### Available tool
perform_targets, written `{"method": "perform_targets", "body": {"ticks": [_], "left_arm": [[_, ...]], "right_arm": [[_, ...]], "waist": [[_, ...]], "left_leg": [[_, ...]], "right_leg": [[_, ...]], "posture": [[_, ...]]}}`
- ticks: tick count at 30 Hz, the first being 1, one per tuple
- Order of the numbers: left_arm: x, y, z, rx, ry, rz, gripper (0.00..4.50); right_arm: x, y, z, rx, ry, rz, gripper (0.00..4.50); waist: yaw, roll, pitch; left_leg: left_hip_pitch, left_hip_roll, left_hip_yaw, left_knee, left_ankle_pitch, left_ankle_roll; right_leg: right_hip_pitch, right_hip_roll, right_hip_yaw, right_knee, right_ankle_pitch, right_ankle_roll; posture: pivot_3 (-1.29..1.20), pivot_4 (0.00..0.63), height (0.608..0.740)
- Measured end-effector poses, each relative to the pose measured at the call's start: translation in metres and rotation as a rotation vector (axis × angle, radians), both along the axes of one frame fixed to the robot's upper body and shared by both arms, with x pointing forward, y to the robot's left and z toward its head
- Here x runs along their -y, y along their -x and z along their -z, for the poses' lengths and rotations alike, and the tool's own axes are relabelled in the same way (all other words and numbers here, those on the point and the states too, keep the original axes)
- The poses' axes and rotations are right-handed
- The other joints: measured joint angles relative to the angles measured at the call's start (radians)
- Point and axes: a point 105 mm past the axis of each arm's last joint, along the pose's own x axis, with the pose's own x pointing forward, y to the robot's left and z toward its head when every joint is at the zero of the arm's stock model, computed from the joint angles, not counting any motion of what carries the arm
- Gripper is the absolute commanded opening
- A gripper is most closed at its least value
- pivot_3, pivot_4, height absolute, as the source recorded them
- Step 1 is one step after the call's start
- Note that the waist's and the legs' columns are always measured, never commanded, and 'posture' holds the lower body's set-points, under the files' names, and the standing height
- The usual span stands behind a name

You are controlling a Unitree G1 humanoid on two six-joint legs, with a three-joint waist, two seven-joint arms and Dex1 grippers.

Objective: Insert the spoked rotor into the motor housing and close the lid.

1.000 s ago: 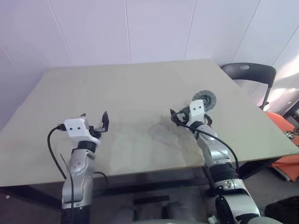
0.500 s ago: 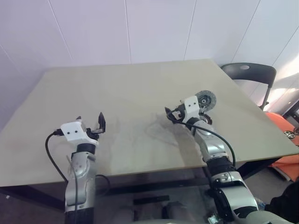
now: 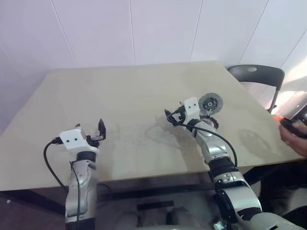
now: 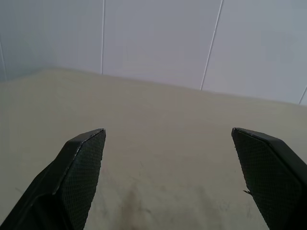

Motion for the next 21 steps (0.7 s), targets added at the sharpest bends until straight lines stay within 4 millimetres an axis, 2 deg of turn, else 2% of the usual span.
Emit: {"method": "perform_targets", "body": {"ticks": [3, 9, 21], "left_arm": [[0.002, -0.004, -0.002, 0.012, 0.006, -0.001, 4.46], [0.008, -0.011, -0.005, 0.032, 0.003, 0.012, 4.46], [0.018, -0.024, -0.003, 0.036, 0.016, 0.057, 4.46]], "right_arm": [[0.003, -0.003, -0.001, -0.002, 0.012, 0.002, 4.44], [0.006, -0.01, -0.016, 0.045, 0.028, 0.001, 4.44], [0.024, -0.01, -0.015, 0.047, 0.036, 0.044, 4.44]], "waist": [[0.0, 0.0, 0.0], [0.0, 0.0, 0.0], [0.001, 0.0, 0.0]], "left_leg": [[0.0, 0.0, 0.0, 0.0, 0.0, 0.0], [0.0, 0.0, 0.0, 0.0, 0.0, 0.0], [0.0, 0.0, 0.0, 0.0, 0.0, 0.0]], "right_leg": [[0.0, 0.0, 0.0, 0.0, 0.0, 0.0], [0.0, 0.0, 0.0, 0.0, 0.0, 0.001], [0.0, 0.0, 0.0, 0.0, 0.001, 0.001]], "posture": [[0.0, 0.0, 0.74], [0.0, 0.0, 0.74], [0.0, 0.0, 0.74]]}}
